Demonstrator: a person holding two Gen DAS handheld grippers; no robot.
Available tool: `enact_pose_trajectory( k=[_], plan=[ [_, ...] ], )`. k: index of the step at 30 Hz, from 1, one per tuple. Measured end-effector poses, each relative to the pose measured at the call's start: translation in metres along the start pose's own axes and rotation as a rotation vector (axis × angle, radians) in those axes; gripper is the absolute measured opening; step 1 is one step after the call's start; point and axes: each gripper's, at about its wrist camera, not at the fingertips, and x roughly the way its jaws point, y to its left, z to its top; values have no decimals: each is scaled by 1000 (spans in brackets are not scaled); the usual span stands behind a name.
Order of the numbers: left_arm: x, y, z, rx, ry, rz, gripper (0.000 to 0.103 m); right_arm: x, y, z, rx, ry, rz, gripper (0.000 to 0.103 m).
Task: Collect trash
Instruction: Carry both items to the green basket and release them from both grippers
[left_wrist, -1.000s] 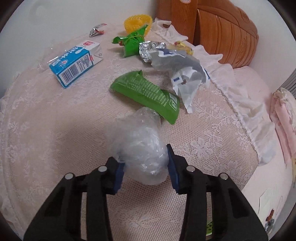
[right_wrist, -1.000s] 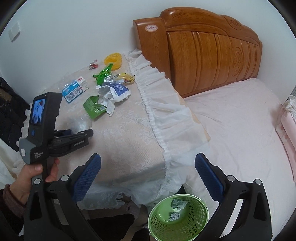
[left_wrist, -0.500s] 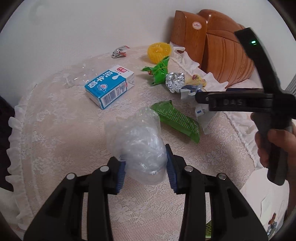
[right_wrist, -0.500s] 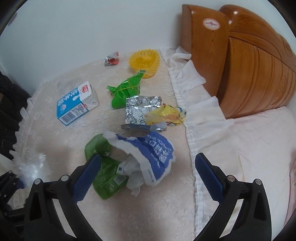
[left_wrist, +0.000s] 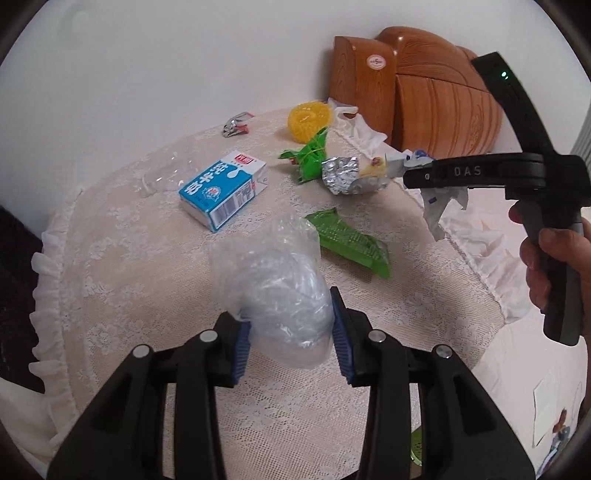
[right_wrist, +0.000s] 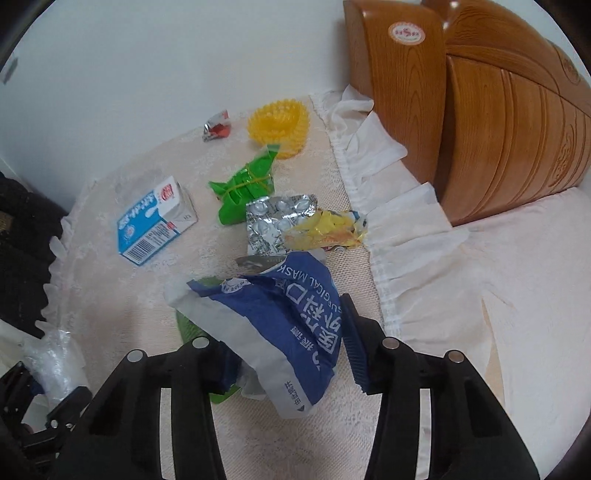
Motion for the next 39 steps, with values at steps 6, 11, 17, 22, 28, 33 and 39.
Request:
enact_pose_trajectory(
  k=[6,11,17,22,28,33,39],
  plan=[
    [-18,-69,-14,171,-9,-175,38,-102,-36,-73,92,-125,-53,48],
    [-6,-147,-42,325,82,-316,38,-145,-81,-182,238,-82,-228,49],
    [-12,-211,-67,457,109,-372,38,-114,-137,-305,467,71,-286,50],
    [-17,-237,-84,519,135,-374,38,-31,-160,-369,518,250,-294,50],
    [-10,-256,-104,561,183,-369,38,-16,-166,-397,547,297,-295,91],
    [-7,-267,-124,600,219,-372,38,-45,-181,-412,608,261,-315,94],
    [-2,-278,-145,645,251,-375,38,-84,-194,-419,676,205,-367,96]
  ],
)
